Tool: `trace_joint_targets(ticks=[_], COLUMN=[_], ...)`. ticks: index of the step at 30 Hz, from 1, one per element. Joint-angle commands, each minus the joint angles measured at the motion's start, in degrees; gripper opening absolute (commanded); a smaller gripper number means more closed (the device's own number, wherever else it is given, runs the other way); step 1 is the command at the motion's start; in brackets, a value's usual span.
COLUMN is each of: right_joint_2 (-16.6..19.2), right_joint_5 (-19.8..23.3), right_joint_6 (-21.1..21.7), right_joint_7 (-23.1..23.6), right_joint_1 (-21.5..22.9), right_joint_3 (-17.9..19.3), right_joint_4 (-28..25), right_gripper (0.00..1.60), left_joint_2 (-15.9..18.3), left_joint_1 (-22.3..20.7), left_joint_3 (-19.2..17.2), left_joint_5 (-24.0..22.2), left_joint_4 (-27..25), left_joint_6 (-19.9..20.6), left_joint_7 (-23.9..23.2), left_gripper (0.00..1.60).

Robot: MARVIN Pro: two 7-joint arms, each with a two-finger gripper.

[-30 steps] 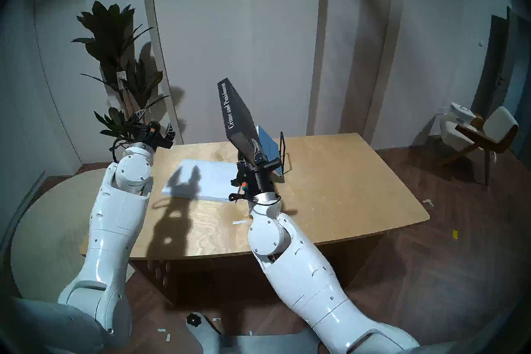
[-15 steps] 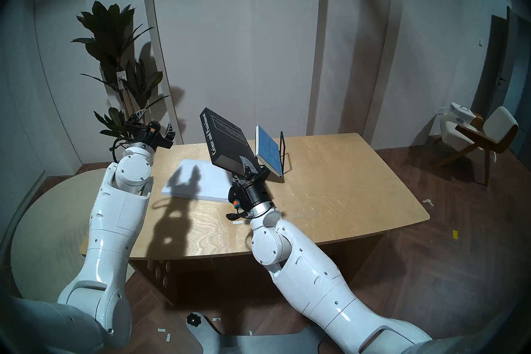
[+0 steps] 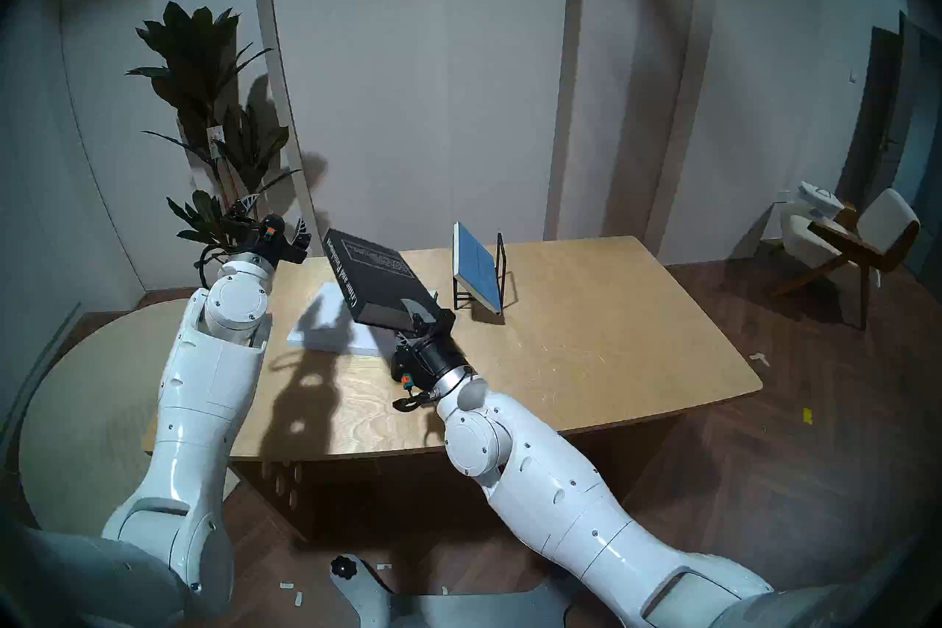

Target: Stack the books into one stack

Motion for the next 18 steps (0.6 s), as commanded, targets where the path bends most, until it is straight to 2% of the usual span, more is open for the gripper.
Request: trace_joint_targets(ticks=[1, 3, 6, 18], right_joint_2=[-0.5, -1.1, -1.3, -3.4], right_joint_5=[0.8, 1.6, -0.2, -0.9], right_joint_6=[3.7, 4.4, 5.8, 5.8], right_joint_7=[6.8, 9.3, 9.9, 12.4], right_joint_1=[3.7, 3.9, 5.1, 7.9], right_joint_3=[-0.8, -0.3, -1.2, -3.2], right_joint_4=[-1.2, -1.0, 0.1, 4.8], right_gripper=[0.0, 0.0, 0.0, 0.0], left_joint_2=[-0.1, -0.1, -0.1, -0.1], left_joint_1=[-1.3, -1.3, -1.3, -1.3], left_joint_3=[0.1, 0.1, 0.1, 0.1], left_joint_5=[-0.1, -0.1, -0.1, -0.1], left_joint_4=[-1.3, -1.3, -1.3, -1.4], left_joint_6=[-0.2, -0.2, -0.2, -0.2], left_joint_7=[0.0, 0.0, 0.0, 0.0], left_gripper=[1.6, 1.6, 1.6, 1.6])
